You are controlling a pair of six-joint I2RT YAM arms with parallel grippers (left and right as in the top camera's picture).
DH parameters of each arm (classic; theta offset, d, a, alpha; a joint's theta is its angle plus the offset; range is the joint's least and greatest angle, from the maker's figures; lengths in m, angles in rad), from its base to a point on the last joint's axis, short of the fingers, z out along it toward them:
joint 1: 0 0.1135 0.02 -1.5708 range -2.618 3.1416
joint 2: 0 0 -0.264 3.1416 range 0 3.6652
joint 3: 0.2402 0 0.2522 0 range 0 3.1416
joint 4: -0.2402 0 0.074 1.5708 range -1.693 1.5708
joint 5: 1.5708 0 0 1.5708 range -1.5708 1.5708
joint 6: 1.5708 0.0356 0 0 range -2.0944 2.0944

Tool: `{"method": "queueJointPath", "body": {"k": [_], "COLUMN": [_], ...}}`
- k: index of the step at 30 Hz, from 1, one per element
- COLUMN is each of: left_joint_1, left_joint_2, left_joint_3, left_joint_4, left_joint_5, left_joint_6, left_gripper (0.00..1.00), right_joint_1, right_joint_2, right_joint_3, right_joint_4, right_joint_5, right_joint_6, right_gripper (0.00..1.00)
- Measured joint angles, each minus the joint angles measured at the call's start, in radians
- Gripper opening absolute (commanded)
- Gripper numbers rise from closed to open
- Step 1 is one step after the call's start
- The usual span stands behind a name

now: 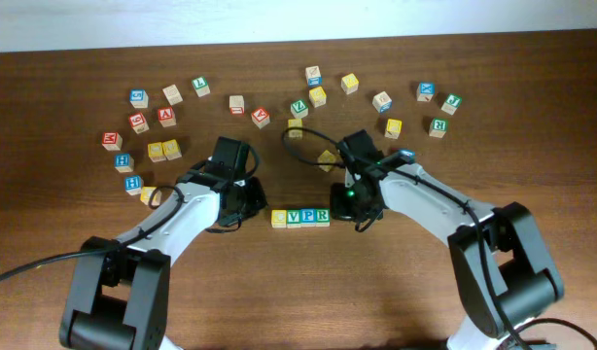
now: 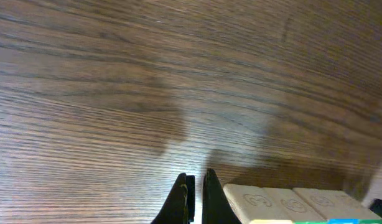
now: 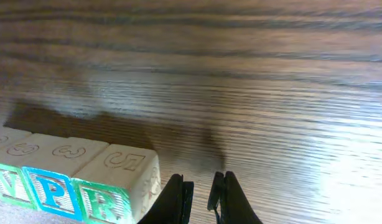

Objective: Spell out CVPR

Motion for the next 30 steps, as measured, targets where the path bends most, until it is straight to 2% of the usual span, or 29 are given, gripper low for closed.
{"method": "queueJointPath", "body": {"k": [5,15,22,30], "left_joint_1": [-0.033,-0.055,-0.055,-0.055], "left_joint_2": [0.000,0.000,0.000,0.002], "left_joint_3": [0.000,0.000,0.000,0.000], "left_joint_4": [-0.028,-0.062,-0.091,-0.088], "left_joint_5": [0.057,0.060,-0.018,-0.007], "left_joint_6": [0.003,0.003,0.003,0.004], "left_gripper": [0.00,0.00,0.00,0.00], "right_joint_1": [0.005,0.005,0.005,0.005], "right_joint_2": [0.005,0.005,0.005,0.005], "right_joint_3": [0.000,0.000,0.000,0.000], "right_joint_4": [0.027,0.030,0.030,0.030], "right_joint_5": [-0.028,-0.049,-0.049,-0.049], "right_joint_6": [0.000,0.000,0.001,0.001], "right_gripper": [0.08,0.08,0.08,0.08]}}
